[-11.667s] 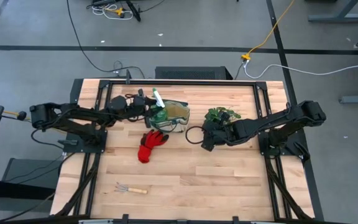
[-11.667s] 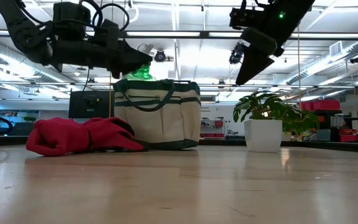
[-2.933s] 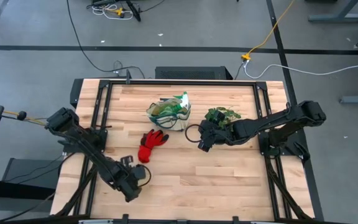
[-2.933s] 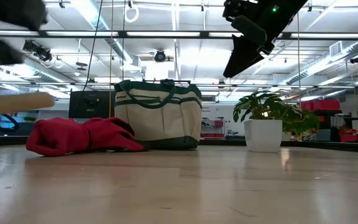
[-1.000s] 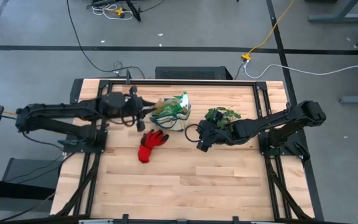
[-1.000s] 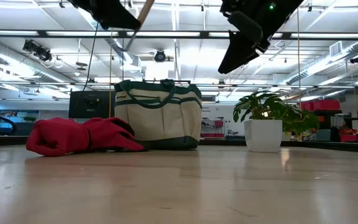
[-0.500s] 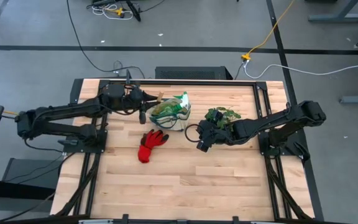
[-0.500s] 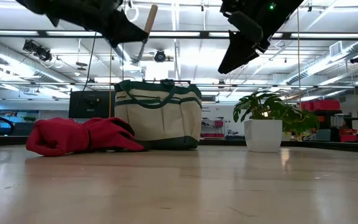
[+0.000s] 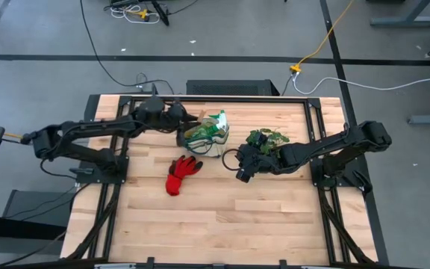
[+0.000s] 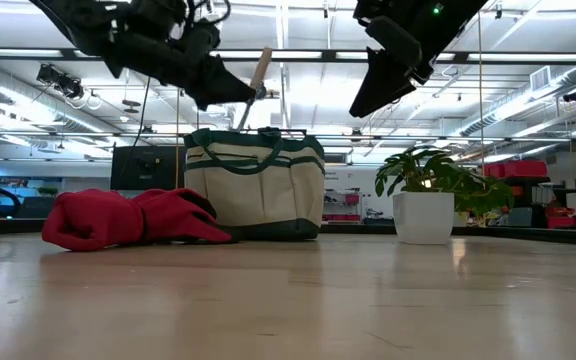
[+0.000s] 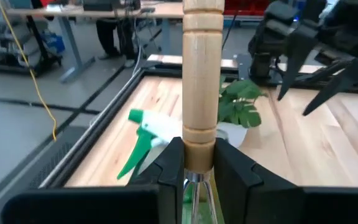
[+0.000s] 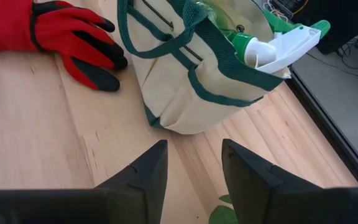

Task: Pick & Place Garden tools in Gardening bag
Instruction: Put the light brown hand rake into the green gardening bag

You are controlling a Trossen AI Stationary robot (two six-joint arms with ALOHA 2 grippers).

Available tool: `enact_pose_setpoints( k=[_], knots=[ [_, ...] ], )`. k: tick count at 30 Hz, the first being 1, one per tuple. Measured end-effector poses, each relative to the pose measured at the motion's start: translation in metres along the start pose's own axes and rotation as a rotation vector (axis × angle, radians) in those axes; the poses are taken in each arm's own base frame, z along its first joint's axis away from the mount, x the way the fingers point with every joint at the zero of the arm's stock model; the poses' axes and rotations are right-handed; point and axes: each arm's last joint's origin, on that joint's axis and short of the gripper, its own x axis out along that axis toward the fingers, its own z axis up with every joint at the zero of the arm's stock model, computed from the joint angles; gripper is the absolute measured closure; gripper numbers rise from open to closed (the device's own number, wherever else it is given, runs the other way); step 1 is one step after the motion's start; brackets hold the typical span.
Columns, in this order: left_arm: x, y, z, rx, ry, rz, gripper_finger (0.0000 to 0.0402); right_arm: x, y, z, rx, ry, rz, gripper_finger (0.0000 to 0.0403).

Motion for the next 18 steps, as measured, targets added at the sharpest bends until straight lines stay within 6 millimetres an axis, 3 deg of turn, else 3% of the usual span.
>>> enact_pose_setpoints(
  k=[7,18],
  knots=[
    [0.011,0.008,-0.012,-0.031,0.046,-0.019,0.0337,0.0,0.0,0.0,0.001,-0.001,0.0,0.0248],
    [0.009,0.011,-0.022,-0.065,0.132,-0.044,0.0337,0.0,0.0,0.0,0.0,-0.001,0.0,0.0248]
  ],
)
